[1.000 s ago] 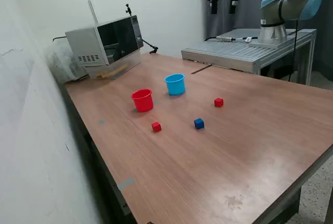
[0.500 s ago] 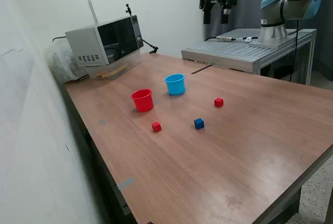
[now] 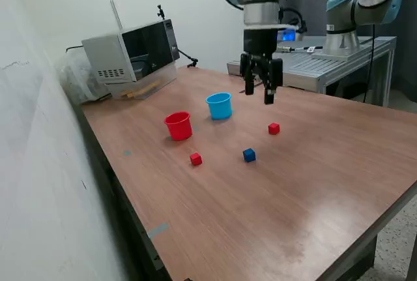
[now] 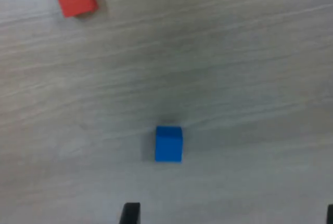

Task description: Place red objects in the red bin, and blue objects in the blue bin.

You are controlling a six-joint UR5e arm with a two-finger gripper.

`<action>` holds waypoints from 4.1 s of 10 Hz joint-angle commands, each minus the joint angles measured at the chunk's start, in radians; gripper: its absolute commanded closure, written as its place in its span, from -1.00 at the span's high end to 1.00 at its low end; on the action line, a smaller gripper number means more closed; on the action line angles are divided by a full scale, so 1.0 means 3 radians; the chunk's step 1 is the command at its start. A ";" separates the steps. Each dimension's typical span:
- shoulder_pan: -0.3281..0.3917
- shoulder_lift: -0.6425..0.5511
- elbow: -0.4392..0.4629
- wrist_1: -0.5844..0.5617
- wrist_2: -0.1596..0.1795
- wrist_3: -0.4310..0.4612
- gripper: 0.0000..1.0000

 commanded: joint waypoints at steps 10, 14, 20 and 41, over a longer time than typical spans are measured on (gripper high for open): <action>-0.0075 0.0746 -0.0244 -0.0186 -0.0004 -0.0293 1.00; -0.0152 0.0762 -0.0244 -0.0217 0.0001 -0.0370 1.00; -0.0137 0.0762 -0.0208 -0.0248 0.0016 -0.0548 -1.00; -0.1691 -0.0639 0.1060 0.0182 0.0006 -0.1167 -1.00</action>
